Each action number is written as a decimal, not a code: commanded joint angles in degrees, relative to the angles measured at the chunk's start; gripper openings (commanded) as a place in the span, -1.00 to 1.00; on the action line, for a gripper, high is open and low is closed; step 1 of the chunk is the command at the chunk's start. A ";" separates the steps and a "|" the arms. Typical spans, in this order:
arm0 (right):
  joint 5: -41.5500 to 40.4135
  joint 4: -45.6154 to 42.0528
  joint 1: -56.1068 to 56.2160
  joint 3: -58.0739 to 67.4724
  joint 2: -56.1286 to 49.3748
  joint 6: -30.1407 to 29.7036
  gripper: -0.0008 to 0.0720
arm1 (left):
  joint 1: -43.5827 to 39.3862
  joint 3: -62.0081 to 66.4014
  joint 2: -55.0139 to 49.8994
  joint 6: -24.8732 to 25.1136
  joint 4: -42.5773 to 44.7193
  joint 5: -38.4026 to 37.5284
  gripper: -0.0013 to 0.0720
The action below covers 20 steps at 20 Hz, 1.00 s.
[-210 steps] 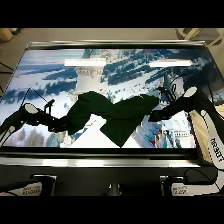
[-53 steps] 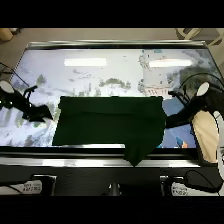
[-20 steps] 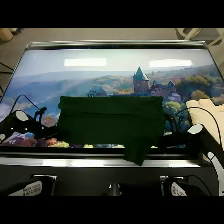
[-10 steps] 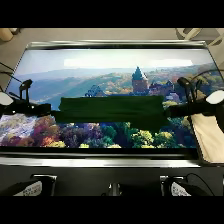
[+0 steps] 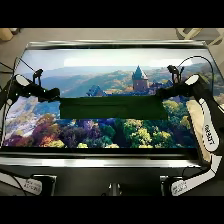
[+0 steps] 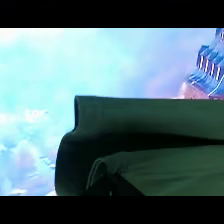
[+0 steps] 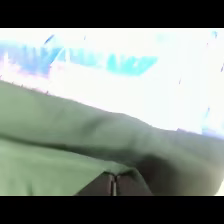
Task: Fold the shirts.
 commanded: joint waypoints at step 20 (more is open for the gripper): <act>13.99 16.35 -3.98 -1.20 -1.14 -5.44 -0.93 | -19.43 6.45 8.20 -1.05 -1.14 2.16 -0.73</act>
